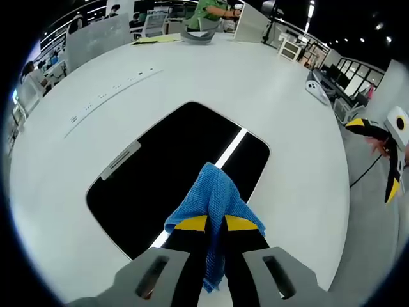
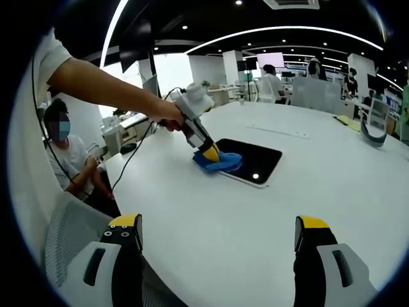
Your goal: Wipe the mirror surface with the cleaning cloth until all visible marks leave the cleaned area.
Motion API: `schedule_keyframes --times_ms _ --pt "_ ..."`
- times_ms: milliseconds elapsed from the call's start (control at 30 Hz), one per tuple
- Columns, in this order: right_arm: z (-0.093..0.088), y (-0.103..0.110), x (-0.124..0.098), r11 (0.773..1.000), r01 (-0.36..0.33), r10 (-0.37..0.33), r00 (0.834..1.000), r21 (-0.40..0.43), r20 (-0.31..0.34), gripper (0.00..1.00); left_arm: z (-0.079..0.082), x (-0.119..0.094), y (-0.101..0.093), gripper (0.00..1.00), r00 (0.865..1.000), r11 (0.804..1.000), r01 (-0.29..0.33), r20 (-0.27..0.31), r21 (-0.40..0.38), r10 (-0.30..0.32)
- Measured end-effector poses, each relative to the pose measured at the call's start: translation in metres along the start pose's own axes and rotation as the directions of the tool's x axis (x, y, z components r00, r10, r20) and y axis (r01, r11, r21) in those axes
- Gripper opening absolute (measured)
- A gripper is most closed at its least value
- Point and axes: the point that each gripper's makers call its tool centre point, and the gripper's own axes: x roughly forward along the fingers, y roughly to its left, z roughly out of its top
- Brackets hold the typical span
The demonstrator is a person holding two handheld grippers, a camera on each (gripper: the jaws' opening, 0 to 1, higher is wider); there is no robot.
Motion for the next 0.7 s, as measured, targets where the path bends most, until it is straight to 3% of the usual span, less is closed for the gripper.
schedule_keyframes --times_ms 700 --pt "0.003 0.008 0.006 1.000 -0.017 0.017 1.000 -0.015 -0.002 0.99 -0.014 -0.010 0.008 0.06 1.000 1.000 -0.017 -0.005 -0.009 0.017"
